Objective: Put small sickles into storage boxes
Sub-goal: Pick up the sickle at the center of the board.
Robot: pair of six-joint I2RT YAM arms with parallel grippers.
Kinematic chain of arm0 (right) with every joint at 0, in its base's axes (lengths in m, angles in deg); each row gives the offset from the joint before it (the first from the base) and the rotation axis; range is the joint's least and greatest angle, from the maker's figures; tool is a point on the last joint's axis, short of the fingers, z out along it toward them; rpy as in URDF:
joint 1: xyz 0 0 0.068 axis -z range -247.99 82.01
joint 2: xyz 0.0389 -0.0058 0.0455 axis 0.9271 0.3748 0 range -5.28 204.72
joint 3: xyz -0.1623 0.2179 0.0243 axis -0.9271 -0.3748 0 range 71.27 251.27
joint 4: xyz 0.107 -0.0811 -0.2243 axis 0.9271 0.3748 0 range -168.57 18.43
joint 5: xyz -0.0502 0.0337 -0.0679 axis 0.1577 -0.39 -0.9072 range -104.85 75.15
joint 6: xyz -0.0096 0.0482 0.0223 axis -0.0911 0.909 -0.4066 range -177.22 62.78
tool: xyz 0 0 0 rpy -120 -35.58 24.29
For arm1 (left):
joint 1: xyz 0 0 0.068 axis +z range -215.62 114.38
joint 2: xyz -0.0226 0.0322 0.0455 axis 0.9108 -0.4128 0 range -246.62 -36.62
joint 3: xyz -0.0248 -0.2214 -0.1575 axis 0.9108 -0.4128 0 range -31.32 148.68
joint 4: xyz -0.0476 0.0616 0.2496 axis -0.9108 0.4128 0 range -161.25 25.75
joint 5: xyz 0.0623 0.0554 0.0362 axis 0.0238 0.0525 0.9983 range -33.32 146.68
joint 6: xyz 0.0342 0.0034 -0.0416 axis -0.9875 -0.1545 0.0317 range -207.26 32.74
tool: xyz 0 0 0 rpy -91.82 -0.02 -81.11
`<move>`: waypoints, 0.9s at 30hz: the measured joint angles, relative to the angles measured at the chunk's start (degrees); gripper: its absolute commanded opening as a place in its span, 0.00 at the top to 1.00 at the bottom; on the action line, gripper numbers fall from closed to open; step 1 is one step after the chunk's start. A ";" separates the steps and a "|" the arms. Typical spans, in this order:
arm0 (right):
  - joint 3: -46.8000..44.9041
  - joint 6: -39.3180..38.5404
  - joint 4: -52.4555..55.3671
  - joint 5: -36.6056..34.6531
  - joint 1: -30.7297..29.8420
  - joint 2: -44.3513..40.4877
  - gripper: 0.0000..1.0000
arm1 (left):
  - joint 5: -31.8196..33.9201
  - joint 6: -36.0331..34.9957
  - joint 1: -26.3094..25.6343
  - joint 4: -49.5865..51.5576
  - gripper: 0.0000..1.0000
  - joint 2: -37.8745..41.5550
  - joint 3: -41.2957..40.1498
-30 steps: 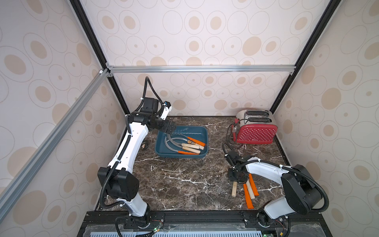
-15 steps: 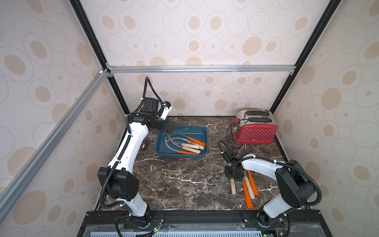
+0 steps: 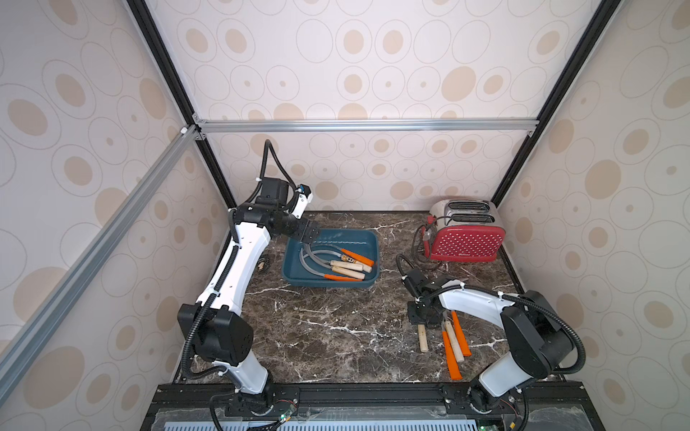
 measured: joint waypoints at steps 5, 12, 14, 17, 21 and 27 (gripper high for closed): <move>-1.29 0.46 -0.04 0.46 -0.07 -1.16 0.63 | -0.11 0.00 0.00 0.00 0.01 0.00 0.00; -1.38 0.92 -0.52 0.79 -0.15 -1.11 0.68 | -0.44 0.00 0.00 0.00 0.01 0.07 0.00; -1.38 1.01 -0.72 0.90 -0.17 -1.03 0.71 | -0.42 0.00 0.00 0.00 0.01 0.15 0.00; -1.36 1.11 -0.83 1.05 -0.24 -0.94 0.75 | -0.42 0.00 0.00 0.00 0.01 0.31 -0.02; -1.31 1.20 -0.70 0.94 -0.28 -0.92 0.83 | -0.42 0.00 0.00 0.00 0.01 0.57 -0.02; -1.29 1.20 -0.70 0.70 -0.44 -0.94 0.93 | -0.59 0.04 0.00 -0.02 0.01 0.61 -0.02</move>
